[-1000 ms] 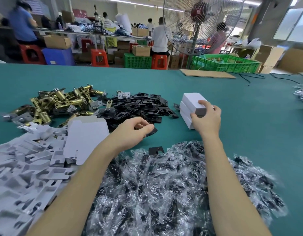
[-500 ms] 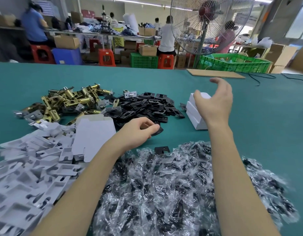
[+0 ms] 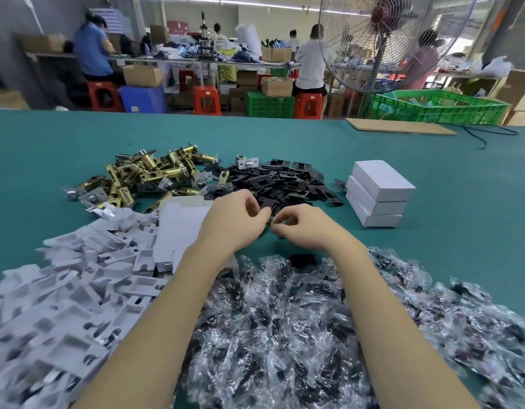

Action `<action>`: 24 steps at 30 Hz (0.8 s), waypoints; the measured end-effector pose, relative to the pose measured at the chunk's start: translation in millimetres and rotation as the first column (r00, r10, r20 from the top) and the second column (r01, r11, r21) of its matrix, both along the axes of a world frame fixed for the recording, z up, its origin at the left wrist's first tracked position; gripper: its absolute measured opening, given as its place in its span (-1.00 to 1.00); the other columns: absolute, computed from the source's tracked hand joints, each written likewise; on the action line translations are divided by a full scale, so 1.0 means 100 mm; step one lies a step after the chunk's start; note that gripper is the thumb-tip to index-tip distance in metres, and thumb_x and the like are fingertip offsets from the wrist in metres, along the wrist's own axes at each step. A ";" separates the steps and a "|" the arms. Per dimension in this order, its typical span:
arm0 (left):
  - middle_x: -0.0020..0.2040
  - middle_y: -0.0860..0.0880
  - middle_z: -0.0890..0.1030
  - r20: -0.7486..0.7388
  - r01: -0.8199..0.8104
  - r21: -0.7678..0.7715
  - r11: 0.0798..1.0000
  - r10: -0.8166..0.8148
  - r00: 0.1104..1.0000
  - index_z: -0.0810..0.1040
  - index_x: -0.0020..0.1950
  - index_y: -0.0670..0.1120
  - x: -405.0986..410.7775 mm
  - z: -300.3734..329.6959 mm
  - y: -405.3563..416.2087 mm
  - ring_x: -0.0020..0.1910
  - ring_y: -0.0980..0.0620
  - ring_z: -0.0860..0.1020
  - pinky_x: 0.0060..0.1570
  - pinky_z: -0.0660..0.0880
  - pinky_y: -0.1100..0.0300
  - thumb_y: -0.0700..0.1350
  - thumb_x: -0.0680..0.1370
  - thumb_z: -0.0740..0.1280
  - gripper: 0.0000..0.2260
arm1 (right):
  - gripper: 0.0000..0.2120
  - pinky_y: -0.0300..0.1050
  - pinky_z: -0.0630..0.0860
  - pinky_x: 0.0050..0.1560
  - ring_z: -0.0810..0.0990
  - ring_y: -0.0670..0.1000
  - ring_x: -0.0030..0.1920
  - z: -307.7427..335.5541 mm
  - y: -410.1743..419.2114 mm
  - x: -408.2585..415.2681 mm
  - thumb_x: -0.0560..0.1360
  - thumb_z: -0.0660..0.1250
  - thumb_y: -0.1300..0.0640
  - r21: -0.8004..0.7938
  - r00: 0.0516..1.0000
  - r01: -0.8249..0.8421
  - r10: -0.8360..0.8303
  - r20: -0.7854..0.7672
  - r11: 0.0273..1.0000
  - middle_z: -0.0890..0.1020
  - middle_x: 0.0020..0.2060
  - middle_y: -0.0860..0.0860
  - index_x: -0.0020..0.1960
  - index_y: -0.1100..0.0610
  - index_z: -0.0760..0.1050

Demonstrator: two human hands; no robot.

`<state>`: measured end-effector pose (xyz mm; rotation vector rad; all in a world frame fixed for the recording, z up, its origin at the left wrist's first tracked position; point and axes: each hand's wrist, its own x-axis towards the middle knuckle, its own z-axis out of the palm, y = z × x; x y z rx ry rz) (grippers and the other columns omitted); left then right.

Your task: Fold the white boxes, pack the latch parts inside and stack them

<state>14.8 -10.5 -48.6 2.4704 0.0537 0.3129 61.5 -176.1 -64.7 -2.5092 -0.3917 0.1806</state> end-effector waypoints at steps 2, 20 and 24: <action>0.23 -0.04 0.54 -0.034 -0.093 0.215 0.972 0.103 0.994 0.54 0.11 0.02 -0.02 0.00 0.04 0.36 -0.12 0.39 0.28 0.41 -0.03 0.16 0.58 0.33 -0.75 | -0.91 -0.19 0.46 -0.05 0.64 -0.09 -0.02 0.02 0.00 0.00 0.53 0.38 -0.05 0.007 1.000 -0.020 0.020 -0.011 1.000 0.71 -0.08 -0.09 0.00 -0.14 0.64; 0.25 -0.01 0.51 0.003 -0.029 -0.127 0.991 0.029 1.000 0.49 0.17 0.00 -0.03 0.11 -0.01 -0.01 -0.01 0.53 -0.26 0.53 0.16 -0.24 0.57 0.27 -0.77 | -0.78 -0.10 0.69 -0.15 0.75 -0.02 -0.13 0.22 0.19 -0.15 0.62 0.34 0.02 0.384 0.965 -0.056 0.149 -0.217 0.922 0.72 -0.02 -0.06 0.26 -0.02 0.55; 0.15 0.03 0.61 0.028 0.084 -0.517 0.852 -0.081 0.996 0.52 0.12 0.06 0.00 0.19 -0.12 0.06 0.10 0.58 0.02 0.56 0.10 -0.12 0.68 0.22 -0.88 | -0.76 -0.12 0.67 -0.18 0.77 0.12 -0.06 0.36 0.14 -0.18 0.70 0.20 0.07 0.724 0.928 0.120 0.183 -0.326 0.680 0.72 0.11 0.04 0.31 0.08 0.51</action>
